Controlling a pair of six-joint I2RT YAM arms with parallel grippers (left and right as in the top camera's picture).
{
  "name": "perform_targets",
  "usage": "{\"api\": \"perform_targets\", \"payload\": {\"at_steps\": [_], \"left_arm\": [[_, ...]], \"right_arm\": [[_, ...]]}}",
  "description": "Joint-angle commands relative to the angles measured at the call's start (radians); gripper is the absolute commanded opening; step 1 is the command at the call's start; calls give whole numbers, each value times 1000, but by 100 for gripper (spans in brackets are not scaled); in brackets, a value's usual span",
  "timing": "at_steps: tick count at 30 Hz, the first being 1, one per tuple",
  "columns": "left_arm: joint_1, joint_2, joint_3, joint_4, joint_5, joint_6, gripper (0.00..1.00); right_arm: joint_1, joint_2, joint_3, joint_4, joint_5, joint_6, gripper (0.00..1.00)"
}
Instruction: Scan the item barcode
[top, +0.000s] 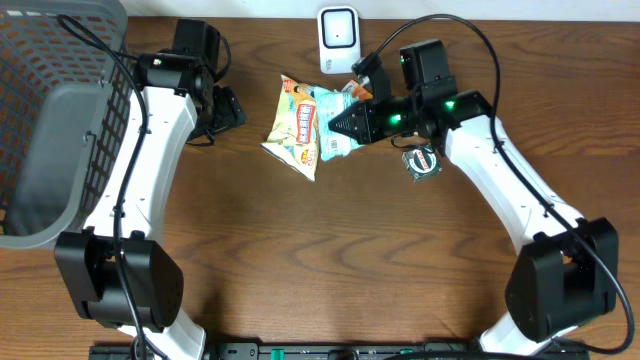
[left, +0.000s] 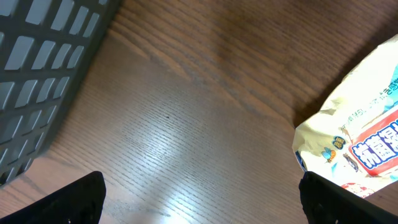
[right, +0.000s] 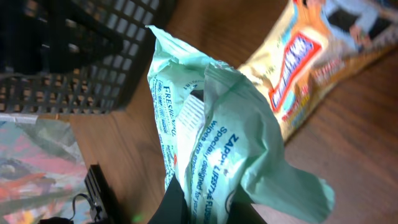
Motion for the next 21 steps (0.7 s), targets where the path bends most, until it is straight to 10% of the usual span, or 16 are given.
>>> {"api": "perform_targets", "payload": {"at_steps": [1, 21], "left_arm": [[3, -5, 3, -4, -13, 17, 98], [3, -5, 3, -4, -13, 17, 98]], "right_arm": [[2, -67, 3, 18, -28, 11, 1], [2, -96, 3, 42, -28, 71, 1]]}}
